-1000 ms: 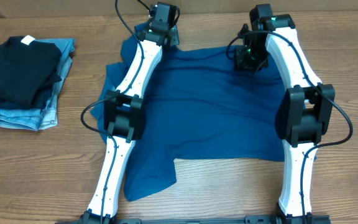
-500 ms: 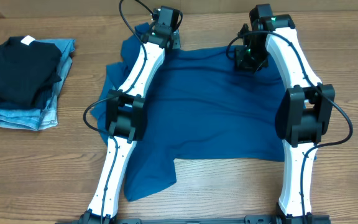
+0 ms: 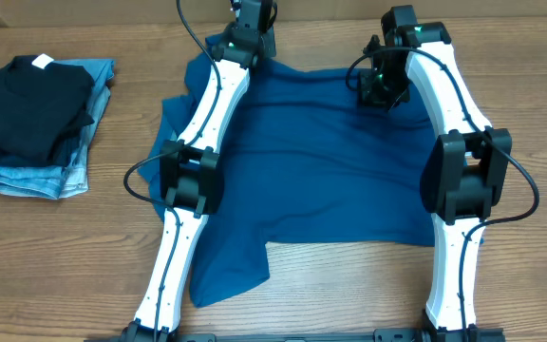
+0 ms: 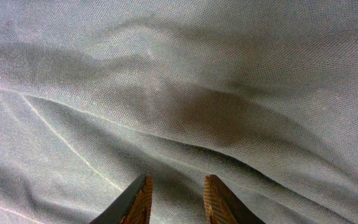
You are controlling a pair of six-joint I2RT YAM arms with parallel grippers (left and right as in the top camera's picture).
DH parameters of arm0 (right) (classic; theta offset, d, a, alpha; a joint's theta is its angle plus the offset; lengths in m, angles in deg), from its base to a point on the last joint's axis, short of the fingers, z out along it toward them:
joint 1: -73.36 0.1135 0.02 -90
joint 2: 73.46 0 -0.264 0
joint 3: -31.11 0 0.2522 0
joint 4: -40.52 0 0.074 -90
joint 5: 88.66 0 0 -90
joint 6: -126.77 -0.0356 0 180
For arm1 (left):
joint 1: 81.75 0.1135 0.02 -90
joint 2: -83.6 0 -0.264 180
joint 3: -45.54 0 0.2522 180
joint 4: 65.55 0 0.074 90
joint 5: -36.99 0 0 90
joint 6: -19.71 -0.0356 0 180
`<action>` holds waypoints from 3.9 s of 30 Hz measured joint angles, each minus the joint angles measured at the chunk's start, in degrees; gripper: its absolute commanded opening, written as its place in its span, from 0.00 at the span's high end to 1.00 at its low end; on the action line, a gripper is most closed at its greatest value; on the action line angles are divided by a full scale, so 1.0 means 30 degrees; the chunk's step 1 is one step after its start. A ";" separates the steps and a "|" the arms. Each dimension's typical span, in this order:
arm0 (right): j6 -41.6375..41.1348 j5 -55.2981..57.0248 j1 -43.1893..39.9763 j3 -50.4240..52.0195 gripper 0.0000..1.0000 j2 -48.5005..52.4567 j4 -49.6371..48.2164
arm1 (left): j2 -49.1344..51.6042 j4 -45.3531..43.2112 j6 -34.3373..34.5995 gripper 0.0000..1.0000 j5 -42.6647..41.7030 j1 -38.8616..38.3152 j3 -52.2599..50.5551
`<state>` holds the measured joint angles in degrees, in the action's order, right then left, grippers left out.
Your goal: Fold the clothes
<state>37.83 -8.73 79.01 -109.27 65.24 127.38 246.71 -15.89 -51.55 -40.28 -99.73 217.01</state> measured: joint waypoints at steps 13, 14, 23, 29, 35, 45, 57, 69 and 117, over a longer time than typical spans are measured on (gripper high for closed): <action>0.0015 0.0160 0.0000 0.0000 0.68 0.0000 -0.0546 | 0.0707 -0.3577 -0.1268 0.67 0.0007 0.0204 0.0058; 0.0015 0.0168 0.0000 0.0000 0.69 0.0000 -0.0619 | 0.1020 -0.3716 -0.1304 0.65 0.0007 0.0284 0.0058; -0.0299 0.0721 -0.0102 0.0000 0.60 0.0000 -0.2878 | 0.2040 -0.2703 -0.2470 0.37 0.0073 0.1676 0.2645; -0.1996 0.1188 -0.1902 -0.1421 0.45 0.0000 -0.1749 | 0.0386 0.4320 -0.2900 0.42 -0.0299 0.1559 0.6819; -0.1311 0.1639 -0.5107 -0.2178 0.43 0.0000 -0.2033 | -0.0940 1.1497 -0.2732 0.38 -0.1712 0.0984 0.7191; 0.1909 -0.2222 -0.8590 -0.1749 0.48 0.0197 -0.4022 | -0.0933 1.3384 -0.2732 0.28 -0.2047 0.1166 0.5894; 0.2222 -0.3708 -0.7635 -0.1639 0.52 0.3351 -0.5646 | -0.0933 1.2881 -0.2732 0.29 -0.2040 0.1537 0.4634; 0.1785 -0.2696 -0.7635 -0.1756 0.44 0.3359 -0.5901 | -0.0933 1.2910 -0.2732 0.28 -0.2040 0.1537 0.4612; 0.1086 -0.3075 -0.7657 -0.0816 0.51 0.3366 -0.8663 | -0.0933 1.2750 -0.2732 0.22 -0.2033 0.1537 0.4401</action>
<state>41.09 -17.95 56.04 -111.72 75.34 101.39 243.91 22.36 -59.74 -46.38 -95.12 230.21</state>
